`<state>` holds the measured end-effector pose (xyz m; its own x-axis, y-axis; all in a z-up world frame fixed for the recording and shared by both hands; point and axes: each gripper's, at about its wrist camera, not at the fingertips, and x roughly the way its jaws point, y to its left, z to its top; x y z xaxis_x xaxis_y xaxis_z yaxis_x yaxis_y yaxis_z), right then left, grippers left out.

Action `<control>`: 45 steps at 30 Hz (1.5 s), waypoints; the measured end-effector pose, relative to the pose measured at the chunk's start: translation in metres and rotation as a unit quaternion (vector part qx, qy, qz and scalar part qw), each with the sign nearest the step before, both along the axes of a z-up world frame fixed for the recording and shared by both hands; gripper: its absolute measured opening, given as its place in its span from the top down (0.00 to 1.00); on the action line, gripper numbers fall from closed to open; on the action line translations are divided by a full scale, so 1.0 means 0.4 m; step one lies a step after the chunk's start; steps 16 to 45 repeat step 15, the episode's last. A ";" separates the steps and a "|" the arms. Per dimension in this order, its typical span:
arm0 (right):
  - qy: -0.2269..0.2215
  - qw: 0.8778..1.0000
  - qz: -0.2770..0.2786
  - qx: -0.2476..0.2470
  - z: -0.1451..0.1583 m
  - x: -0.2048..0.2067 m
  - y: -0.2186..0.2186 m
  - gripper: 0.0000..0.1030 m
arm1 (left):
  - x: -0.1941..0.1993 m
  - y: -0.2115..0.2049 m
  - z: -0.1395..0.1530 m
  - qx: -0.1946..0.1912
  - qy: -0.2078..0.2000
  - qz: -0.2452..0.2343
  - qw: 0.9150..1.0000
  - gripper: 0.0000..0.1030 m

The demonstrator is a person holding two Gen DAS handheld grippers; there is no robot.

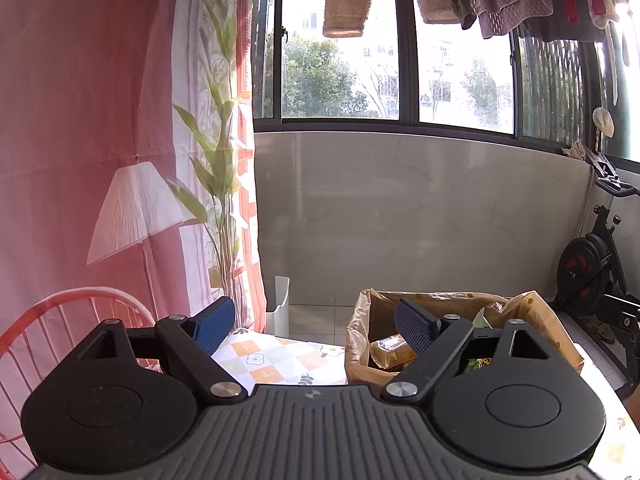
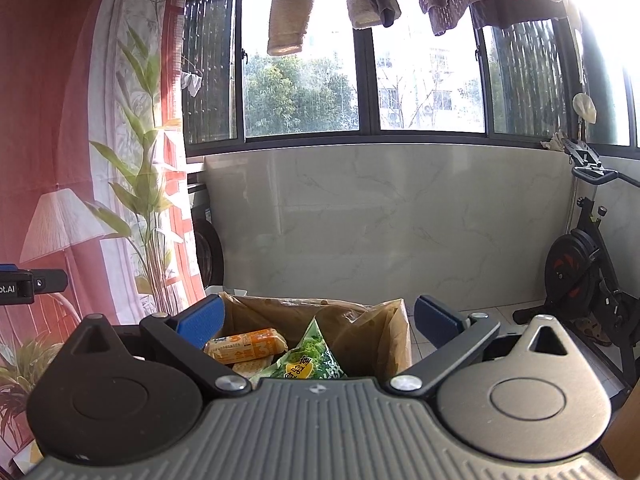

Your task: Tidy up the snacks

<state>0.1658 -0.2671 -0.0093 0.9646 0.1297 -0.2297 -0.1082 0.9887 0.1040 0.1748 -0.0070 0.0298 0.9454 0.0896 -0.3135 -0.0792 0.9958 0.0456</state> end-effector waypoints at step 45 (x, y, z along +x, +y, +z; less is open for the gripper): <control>0.011 1.000 0.011 0.005 -0.007 0.007 0.007 0.00 | -0.001 0.006 -0.001 -0.001 -0.007 0.002 1.000 0.14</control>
